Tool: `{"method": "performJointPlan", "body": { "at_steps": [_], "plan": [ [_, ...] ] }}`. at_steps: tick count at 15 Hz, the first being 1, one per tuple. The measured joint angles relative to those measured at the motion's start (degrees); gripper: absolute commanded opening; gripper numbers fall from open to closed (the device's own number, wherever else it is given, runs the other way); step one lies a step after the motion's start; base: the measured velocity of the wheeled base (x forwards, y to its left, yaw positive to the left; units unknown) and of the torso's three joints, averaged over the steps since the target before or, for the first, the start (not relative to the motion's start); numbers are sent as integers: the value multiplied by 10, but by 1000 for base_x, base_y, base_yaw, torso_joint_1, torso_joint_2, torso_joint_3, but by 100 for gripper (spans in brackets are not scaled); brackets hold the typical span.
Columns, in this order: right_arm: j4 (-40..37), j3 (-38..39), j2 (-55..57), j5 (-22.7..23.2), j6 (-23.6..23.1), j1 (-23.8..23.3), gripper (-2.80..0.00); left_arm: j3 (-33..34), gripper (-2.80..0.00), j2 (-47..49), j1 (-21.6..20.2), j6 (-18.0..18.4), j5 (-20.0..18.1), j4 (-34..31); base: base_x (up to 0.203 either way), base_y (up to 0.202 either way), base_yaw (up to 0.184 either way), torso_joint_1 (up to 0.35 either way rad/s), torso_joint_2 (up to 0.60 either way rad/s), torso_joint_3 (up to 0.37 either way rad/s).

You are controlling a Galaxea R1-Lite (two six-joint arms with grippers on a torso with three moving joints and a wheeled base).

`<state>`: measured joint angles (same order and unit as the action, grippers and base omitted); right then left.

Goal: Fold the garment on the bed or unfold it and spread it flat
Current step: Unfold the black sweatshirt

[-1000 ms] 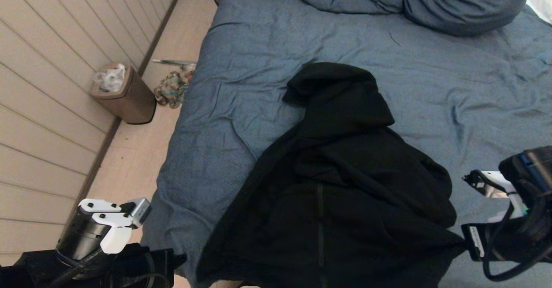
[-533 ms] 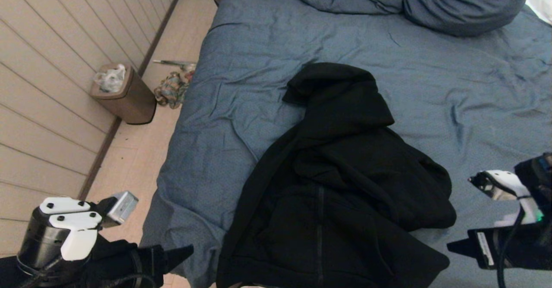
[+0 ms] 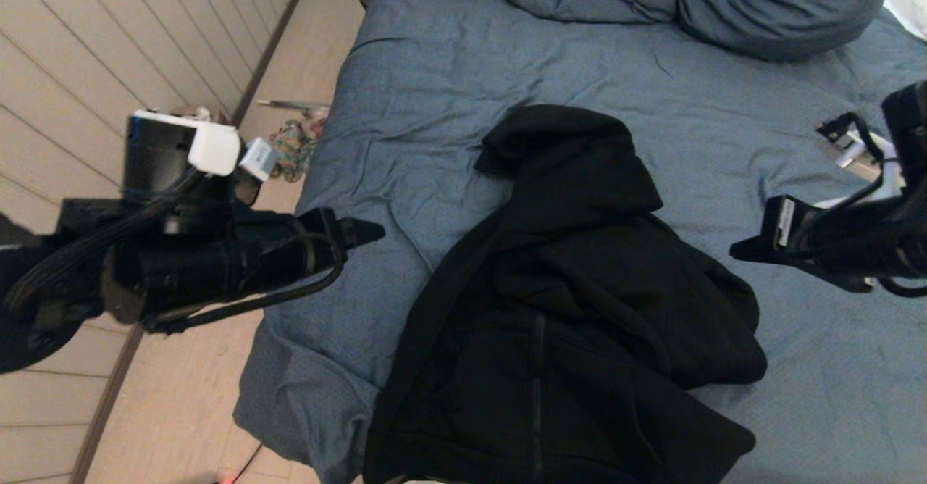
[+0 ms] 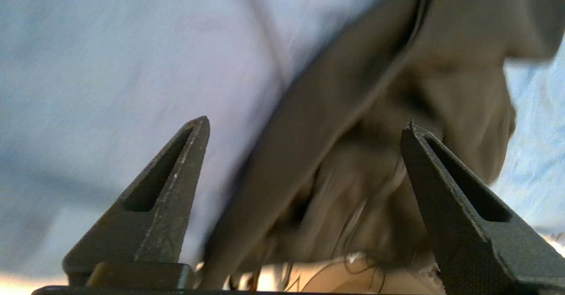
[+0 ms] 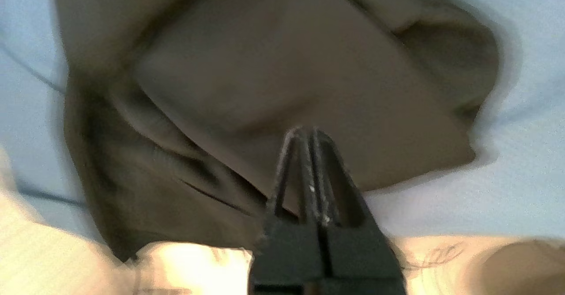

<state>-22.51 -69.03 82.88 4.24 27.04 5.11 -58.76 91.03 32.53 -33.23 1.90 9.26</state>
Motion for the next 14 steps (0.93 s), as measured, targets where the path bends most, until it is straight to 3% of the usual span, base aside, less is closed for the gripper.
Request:
{"method": "performJointPlan", "body": {
  "at_steps": [2,4,7,10,13,14],
  "plan": [
    [20,-16,49,73,56,-35,-280,-114,0,77,10,0,2,-37,0,0,0,0,0,0],
    [29,-17,77,121,74,-59,-280,-216,0,153,26,3,5,-61,0,0,0,0,0,0],
    [45,-12,89,130,74,-82,-280,-349,0,261,57,16,30,-81,0,0,0,0,0,0],
    [91,20,84,136,68,-91,-280,-461,0,346,78,53,95,-81,0,0,0,0,0,0],
    [114,37,73,167,66,-118,-280,-509,0,389,97,84,157,-65,0,0,0,0,0,0],
    [114,41,71,176,66,-124,-280,-511,-280,391,103,86,166,-65,0,0,0,0,0,0]
  ]
}}
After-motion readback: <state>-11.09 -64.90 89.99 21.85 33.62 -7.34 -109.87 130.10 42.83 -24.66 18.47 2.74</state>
